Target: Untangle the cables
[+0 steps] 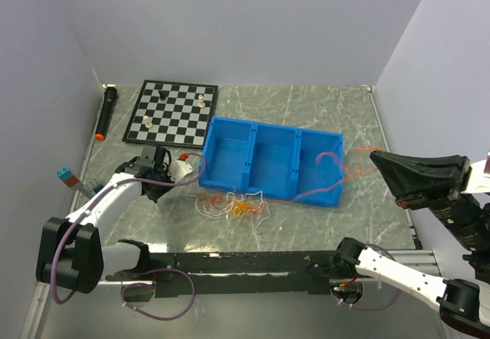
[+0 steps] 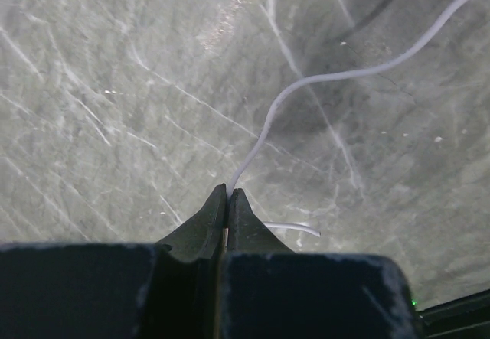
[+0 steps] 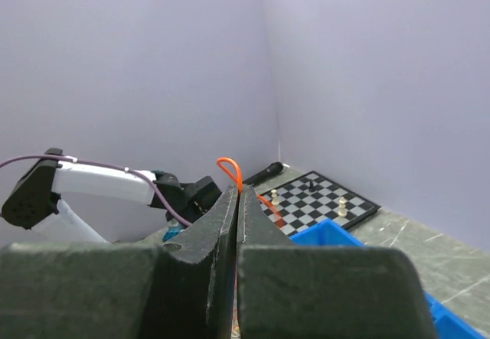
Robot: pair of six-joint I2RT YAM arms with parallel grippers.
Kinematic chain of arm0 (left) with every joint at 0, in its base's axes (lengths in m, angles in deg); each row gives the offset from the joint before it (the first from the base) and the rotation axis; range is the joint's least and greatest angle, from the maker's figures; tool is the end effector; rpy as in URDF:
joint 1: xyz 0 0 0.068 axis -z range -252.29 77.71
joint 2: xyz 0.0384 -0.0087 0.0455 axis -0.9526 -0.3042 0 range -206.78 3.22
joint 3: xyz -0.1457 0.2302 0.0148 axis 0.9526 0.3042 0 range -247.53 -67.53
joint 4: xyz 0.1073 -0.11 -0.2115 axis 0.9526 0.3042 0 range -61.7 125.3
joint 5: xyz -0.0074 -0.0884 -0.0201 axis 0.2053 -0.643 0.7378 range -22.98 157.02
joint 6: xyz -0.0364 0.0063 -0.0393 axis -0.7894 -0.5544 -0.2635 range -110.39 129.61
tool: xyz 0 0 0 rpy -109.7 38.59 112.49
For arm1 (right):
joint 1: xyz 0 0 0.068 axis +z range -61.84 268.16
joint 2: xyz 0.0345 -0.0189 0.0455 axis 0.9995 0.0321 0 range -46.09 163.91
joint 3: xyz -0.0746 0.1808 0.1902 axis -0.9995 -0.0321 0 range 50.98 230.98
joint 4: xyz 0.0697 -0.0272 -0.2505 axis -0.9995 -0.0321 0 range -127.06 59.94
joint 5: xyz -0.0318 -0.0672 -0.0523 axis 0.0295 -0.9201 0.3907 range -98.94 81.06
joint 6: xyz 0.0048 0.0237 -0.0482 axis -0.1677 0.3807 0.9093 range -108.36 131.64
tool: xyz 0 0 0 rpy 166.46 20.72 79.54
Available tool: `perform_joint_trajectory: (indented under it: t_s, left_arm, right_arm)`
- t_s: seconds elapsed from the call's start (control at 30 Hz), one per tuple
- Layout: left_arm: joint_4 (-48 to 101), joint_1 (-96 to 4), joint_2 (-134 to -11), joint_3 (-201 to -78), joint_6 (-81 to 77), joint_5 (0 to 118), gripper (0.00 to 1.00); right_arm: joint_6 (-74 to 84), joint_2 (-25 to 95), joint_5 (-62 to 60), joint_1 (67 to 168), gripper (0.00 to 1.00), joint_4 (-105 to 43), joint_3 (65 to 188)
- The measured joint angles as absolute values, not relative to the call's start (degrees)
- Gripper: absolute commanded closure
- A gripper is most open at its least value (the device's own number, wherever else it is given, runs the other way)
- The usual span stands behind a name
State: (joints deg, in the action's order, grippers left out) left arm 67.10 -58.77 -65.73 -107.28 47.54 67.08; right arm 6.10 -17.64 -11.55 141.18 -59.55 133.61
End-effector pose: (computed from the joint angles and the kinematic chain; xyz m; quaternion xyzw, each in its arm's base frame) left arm 0.2035 -0.0489 0.1911 0.4260 0.8844 0.0408 0.1864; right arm -0.0095 -0.0153 0.5188 -0.1996 0.5014 0.4010 0.7402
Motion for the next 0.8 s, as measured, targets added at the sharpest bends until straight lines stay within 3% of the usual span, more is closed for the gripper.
perform_joint_trajectory:
  t_s: [0.5,0.8]
  left_arm:
    - [61.07,-58.77,-67.93,-102.25,49.73,74.38,0.99]
    - [59.67,-58.77,-68.11,-102.27,49.71,74.77,0.99]
  right_arm:
    - [11.14,-11.24,-10.77,141.18,1.0,-61.81,156.49]
    - [12.81,-7.3,-8.87,141.18,1.0,-61.32,162.94]
